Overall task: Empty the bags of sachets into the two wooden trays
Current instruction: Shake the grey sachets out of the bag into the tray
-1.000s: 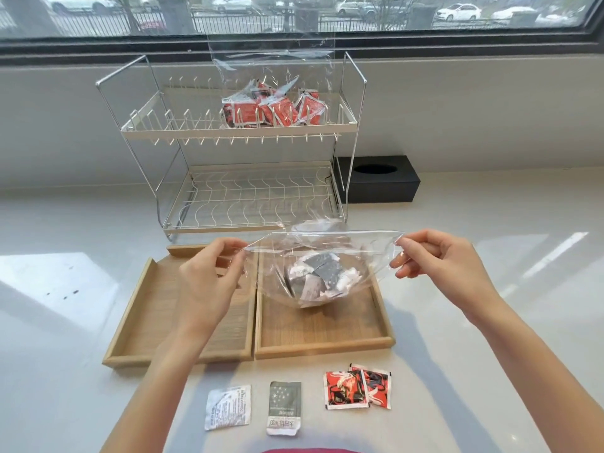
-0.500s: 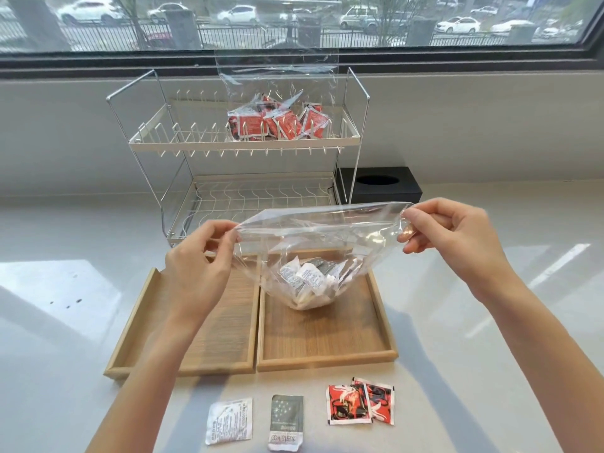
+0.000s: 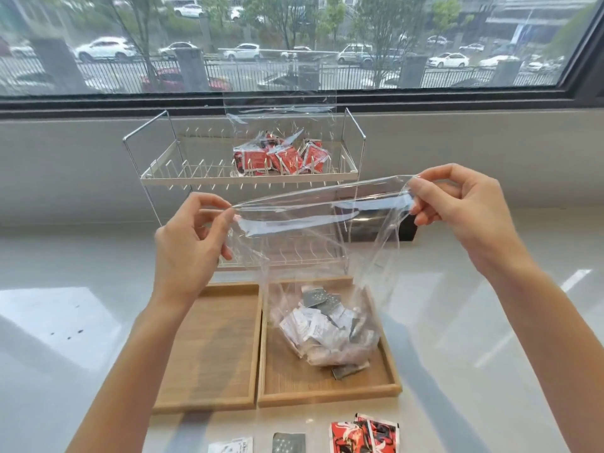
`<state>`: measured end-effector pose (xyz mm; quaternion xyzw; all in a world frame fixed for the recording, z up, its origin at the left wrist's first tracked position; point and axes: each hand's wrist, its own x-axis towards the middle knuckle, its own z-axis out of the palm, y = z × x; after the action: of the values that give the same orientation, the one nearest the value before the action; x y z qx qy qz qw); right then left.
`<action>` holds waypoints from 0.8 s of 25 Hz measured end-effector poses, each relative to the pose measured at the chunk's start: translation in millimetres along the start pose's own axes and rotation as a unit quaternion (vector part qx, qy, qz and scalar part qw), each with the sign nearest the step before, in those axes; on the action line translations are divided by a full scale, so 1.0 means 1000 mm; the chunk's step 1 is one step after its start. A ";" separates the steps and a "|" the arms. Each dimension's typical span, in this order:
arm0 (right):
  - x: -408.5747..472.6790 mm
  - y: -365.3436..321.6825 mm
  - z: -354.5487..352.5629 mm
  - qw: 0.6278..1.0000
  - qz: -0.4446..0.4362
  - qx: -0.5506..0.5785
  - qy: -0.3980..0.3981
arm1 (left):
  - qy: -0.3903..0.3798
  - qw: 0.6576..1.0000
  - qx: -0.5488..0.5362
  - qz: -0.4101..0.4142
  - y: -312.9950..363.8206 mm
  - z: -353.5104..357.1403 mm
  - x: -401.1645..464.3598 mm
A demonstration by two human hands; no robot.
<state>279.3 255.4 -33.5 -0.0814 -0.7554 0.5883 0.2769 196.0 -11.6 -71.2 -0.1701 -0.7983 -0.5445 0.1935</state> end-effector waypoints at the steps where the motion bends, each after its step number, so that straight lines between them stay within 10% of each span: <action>1: 0.003 -0.002 0.000 1.000 -0.006 -0.003 0.001 | 0.001 1.000 -0.001 0.005 0.002 -0.001 0.002; 12: 0.027 -0.018 0.001 0.998 -0.057 -0.013 0.011 | 0.022 0.995 -0.077 0.052 0.012 -0.011 0.031; 20: 0.006 -0.018 -0.001 0.980 -0.195 -0.009 0.035 | 0.083 0.964 -0.056 0.246 0.007 -0.030 0.018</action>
<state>278.6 253.2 -15.1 0.0448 -0.7522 0.5125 0.4118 187.2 -35.9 -46.6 -0.3258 -0.6814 -0.5361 0.3769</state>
